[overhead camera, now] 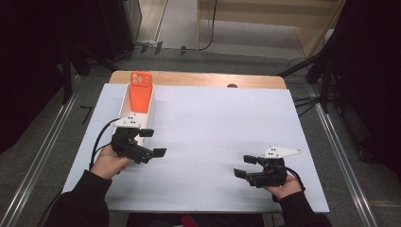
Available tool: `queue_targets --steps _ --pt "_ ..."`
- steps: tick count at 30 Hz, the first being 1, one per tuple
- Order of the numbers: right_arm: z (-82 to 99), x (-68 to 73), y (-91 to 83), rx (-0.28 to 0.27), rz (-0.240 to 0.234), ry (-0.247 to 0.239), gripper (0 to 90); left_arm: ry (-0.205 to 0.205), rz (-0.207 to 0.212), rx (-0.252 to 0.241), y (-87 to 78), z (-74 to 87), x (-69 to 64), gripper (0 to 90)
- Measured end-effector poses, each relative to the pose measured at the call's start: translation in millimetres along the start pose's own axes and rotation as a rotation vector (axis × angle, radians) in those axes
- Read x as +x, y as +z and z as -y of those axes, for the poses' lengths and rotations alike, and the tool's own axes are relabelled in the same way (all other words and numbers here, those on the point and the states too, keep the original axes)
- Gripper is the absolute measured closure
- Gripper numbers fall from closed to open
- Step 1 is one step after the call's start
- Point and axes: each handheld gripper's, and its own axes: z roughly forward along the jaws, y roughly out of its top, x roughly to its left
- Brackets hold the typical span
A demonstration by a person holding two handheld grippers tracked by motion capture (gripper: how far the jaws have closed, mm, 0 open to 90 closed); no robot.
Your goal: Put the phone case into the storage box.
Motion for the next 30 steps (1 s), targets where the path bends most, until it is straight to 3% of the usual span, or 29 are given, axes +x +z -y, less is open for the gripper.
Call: queue_targets --steps 8,30 --pt "0.0 0.4 1.2 0.000 0.002 -0.002 24.5 0.027 -0.009 0.008 0.3 7.4 -6.0 5.8" --pt "0.1 0.1 1.0 0.000 0.004 -0.001 24.4 0.031 0.021 0.031 5.0 33.3 -19.2 5.8"
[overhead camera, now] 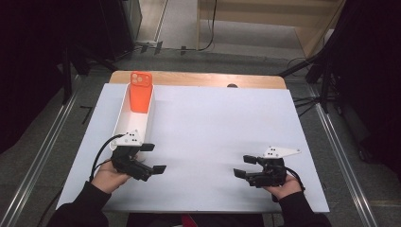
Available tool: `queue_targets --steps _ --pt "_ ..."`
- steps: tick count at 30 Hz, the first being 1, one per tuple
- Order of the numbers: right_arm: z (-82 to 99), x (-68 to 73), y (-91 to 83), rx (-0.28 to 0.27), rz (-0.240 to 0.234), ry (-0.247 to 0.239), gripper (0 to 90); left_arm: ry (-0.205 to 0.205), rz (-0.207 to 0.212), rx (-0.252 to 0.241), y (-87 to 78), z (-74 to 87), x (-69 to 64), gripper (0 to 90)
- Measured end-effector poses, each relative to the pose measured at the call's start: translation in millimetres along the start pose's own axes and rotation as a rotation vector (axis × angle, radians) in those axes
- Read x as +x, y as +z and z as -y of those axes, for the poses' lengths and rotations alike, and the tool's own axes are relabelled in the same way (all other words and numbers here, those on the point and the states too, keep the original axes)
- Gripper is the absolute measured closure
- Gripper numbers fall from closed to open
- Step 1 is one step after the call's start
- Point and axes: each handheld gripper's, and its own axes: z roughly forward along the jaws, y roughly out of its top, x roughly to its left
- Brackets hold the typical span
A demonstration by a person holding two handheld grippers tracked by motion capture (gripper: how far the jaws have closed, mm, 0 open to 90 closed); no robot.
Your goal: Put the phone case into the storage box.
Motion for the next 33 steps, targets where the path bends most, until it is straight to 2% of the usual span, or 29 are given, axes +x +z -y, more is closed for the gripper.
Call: queue_targets --steps 13,24,33 --pt "0.1 -0.1 -0.1 0.002 0.002 0.000 24.5 0.006 0.001 -0.016 -2.1 7.8 -6.1 5.8" --pt "0.1 0.1 0.3 0.002 0.002 0.003 24.5 0.008 0.018 0.008 -1.9 16.7 -13.3 5.8" --pt "0.0 0.1 0.6 0.001 0.002 0.002 24.5 0.004 0.015 0.020 -1.9 22.0 -14.0 5.8"
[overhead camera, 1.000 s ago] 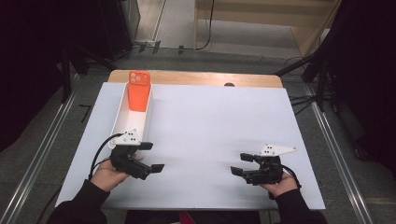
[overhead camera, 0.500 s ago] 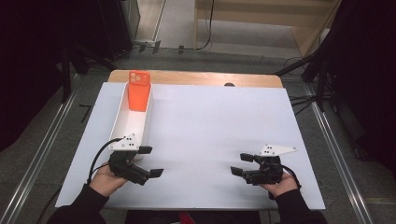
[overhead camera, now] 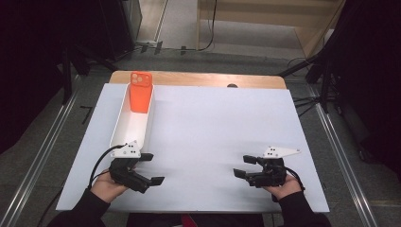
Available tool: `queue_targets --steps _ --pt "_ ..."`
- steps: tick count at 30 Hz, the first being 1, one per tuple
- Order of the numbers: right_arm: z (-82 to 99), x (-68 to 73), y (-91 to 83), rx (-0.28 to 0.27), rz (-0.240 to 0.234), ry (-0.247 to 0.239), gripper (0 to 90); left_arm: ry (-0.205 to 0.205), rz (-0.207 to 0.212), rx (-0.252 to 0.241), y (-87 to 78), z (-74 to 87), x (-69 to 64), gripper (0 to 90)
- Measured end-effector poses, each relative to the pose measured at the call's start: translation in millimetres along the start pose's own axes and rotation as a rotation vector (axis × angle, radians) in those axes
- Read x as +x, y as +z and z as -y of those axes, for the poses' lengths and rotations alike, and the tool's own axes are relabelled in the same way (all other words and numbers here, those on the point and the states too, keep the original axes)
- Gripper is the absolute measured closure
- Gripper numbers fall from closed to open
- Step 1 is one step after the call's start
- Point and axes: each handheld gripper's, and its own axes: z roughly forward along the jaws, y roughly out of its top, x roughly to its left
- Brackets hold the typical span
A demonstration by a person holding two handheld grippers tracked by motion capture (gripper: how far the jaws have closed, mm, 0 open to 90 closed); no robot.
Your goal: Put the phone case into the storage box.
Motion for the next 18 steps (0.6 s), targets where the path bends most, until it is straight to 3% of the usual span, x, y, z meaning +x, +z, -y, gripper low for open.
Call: queue_targets --steps 18 --pt "0.1 0.2 0.1 0.004 -0.002 -0.004 24.5 -0.006 -0.017 0.012 -0.2 3.9 3.1 5.8"
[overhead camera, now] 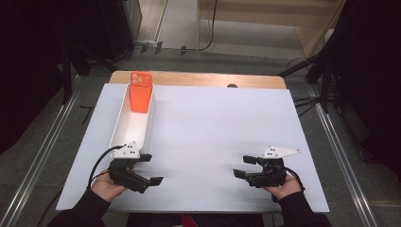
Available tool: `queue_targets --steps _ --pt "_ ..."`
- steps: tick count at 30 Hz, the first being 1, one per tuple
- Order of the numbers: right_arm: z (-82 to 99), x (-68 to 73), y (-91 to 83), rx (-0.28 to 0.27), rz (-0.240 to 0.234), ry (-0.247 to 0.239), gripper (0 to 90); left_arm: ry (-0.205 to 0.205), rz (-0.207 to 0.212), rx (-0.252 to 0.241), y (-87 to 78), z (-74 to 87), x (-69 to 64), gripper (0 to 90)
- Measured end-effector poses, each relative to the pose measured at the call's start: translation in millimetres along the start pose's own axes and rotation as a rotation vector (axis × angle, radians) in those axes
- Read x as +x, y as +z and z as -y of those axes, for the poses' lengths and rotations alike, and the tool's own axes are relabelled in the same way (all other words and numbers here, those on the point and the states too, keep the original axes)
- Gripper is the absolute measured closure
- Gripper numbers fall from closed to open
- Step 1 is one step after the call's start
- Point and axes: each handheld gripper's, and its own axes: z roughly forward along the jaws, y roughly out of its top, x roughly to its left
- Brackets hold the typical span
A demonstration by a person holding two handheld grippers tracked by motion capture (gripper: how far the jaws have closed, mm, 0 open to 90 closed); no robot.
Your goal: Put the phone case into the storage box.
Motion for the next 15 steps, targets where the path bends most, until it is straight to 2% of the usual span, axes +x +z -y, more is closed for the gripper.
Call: queue_targets --steps 15 --pt "0.3 -0.6 0.5 0.005 0.002 -0.006 24.5 0.001 -0.001 -0.007 -0.8 0.2 0.2 5.8"
